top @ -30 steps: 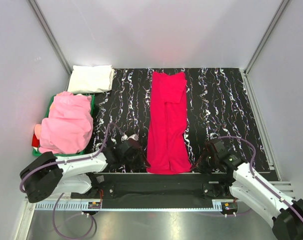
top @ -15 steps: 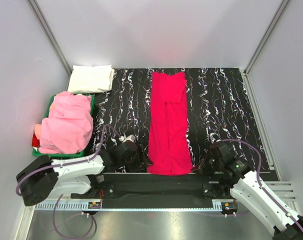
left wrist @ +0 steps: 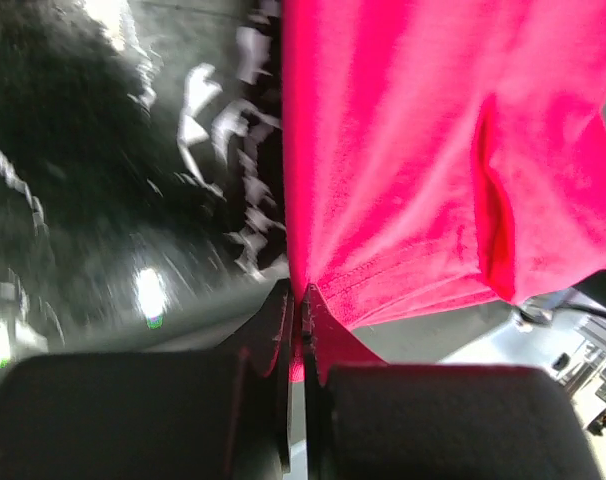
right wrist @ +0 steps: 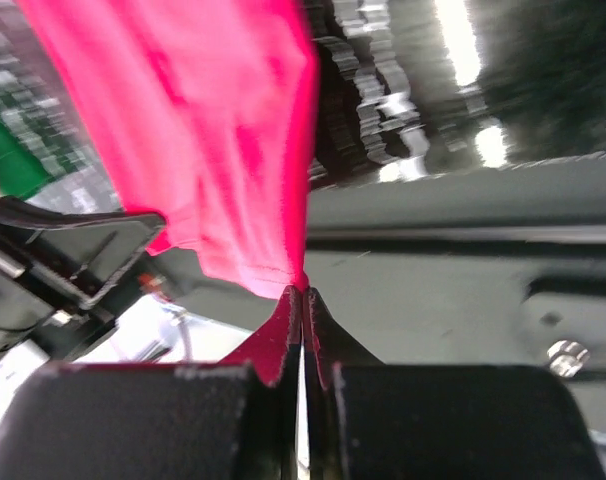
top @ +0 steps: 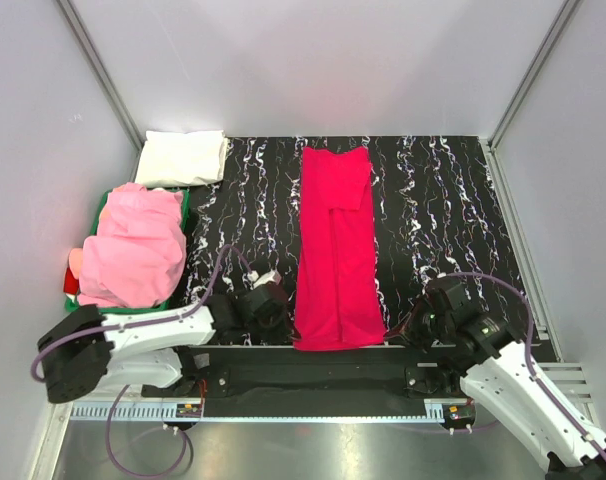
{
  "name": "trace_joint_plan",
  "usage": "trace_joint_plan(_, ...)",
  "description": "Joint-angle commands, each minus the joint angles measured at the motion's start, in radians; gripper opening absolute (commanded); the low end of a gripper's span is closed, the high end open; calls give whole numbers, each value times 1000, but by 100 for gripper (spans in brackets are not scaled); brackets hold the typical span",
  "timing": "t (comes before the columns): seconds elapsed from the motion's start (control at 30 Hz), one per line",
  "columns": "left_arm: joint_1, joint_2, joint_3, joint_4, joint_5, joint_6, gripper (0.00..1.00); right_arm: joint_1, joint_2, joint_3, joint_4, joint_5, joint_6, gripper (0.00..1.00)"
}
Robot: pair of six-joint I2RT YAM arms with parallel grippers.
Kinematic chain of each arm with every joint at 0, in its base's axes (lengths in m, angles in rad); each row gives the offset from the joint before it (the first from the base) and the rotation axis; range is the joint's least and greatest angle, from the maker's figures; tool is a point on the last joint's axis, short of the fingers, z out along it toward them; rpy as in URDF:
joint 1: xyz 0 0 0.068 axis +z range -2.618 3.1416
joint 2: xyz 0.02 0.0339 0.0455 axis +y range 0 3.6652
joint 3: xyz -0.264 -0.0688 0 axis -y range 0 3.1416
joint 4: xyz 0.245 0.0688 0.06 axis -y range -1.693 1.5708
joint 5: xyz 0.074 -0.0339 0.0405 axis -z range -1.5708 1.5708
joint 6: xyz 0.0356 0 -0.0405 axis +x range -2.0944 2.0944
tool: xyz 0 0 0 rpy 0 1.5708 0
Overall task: Fold and stack the t-shirts
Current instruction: Fold the tshirt
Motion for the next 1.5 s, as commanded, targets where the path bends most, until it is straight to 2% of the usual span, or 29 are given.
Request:
trace_joint_plan(0.0, -10, -107, 85, -158, -76, -5, 0, 10, -9, 131, -67, 34, -11, 0)
trace_joint_plan(0.27, -9, -143, 151, -219, -85, 10, 1, 10, 3, 143, -40, 30, -9, 0)
trace_joint_plan(0.4, 16, -124, 210, -264, -94, 62, 3, 10, 56, 209, -27, 79, -43, 0)
trace_joint_plan(0.7, 229, -19, 385, -314, 13, 255, 8, 9, 329, 443, 68, 251, -167, 0)
trace_joint_plan(0.97, 391, 237, 650, -383, 109, 432, 9, -23, 618, 664, 127, 372, -310, 0)
trace_joint_plan(1.27, 505, 474, 898, -433, 191, 529, 8, -177, 833, 787, 232, 289, -432, 0)
trace_joint_plan(1.47, 556, 596, 1017, -454, 238, 566, 8, -217, 969, 872, 267, 251, -482, 0)
